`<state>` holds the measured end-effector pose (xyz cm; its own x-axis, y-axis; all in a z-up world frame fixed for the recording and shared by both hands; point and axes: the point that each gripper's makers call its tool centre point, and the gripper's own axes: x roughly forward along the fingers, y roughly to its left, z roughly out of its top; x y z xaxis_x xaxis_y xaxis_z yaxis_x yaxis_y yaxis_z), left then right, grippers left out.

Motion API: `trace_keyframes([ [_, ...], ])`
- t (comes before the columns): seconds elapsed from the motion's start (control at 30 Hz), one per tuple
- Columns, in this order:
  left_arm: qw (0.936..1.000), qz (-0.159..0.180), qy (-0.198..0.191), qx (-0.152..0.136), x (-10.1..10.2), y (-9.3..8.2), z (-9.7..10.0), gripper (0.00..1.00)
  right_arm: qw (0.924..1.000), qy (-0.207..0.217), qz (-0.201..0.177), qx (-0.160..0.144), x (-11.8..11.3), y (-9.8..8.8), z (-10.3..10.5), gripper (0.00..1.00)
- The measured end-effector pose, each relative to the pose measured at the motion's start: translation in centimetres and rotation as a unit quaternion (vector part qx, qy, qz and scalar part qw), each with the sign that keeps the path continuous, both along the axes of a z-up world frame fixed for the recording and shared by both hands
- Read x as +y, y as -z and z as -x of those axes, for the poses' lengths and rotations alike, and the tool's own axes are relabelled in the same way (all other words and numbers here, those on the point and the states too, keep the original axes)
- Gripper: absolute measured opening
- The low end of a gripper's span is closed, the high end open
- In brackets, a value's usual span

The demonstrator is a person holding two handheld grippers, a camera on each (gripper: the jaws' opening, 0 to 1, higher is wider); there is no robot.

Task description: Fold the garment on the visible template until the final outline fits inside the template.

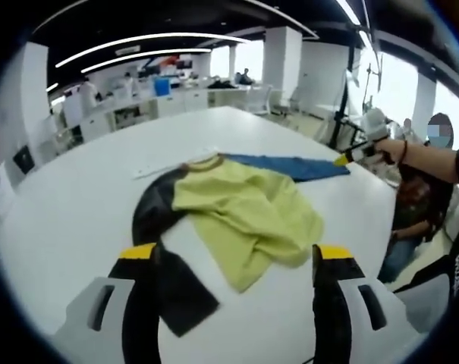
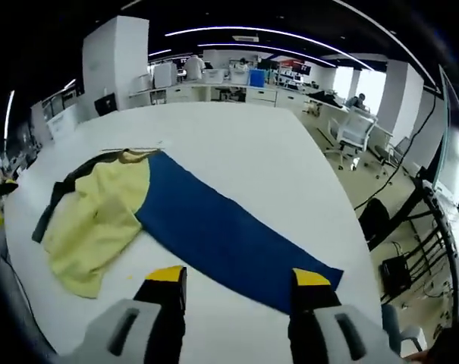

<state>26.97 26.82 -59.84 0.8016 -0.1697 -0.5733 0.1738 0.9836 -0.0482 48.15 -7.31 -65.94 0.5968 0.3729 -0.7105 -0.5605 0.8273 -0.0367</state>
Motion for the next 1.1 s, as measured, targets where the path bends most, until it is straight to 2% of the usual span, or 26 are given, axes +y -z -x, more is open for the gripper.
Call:
trace_keyframes([
  [0.13, 1.0, 0.003, -0.003, 0.003, 0.1, 0.8, -0.3, 0.73, 0.9994, -0.032, -0.011, 0.006, 2.6, -0.2, 1.7, 0.52],
  [0.23, 0.9999, 0.008, -0.003, 0.004, 0.0, 1.4, -0.5, 0.65, 0.9981, -0.058, -0.012, 0.02, 4.2, 0.4, 3.0, 0.5],
  [0.37, 0.9998, 0.016, -0.012, 0.003, 0.1, 2.4, -1.0, 0.63, 0.9953, -0.09, -0.016, 0.031, 6.4, 1.1, 4.6, 0.49],
  [0.5, 0.9997, 0.014, -0.018, 0.012, 0.2, 3.7, -1.2, 0.56, 0.9893, -0.14, -0.014, 0.039, 8.8, 1.9, 6.5, 0.42],
  [0.6, 0.9994, 0.013, -0.021, 0.023, 0.2, 4.7, -1.2, 0.52, 0.985, -0.167, -0.008, 0.044, 10.1, 2.7, 7.6, 0.42],
  [0.73, 0.9991, 0.017, -0.012, 0.036, -0.4, 6.5, -1.2, 0.43, 0.9809, -0.187, -0.001, 0.054, 11.3, 4.0, 8.4, 0.39],
  [0.83, 0.999, 0.007, -0.002, 0.044, -0.9, 7.6, -1.4, 0.39, 0.9786, -0.196, -0.003, 0.062, 12.1, 4.9, 8.8, 0.37],
  [1.1, 0.9977, 0.015, -0.016, 0.065, -0.7, 9.8, -1.7, 0.32, 0.9751, -0.211, 0.003, 0.066, 13.2, 6.4, 9.9, 0.25],
])
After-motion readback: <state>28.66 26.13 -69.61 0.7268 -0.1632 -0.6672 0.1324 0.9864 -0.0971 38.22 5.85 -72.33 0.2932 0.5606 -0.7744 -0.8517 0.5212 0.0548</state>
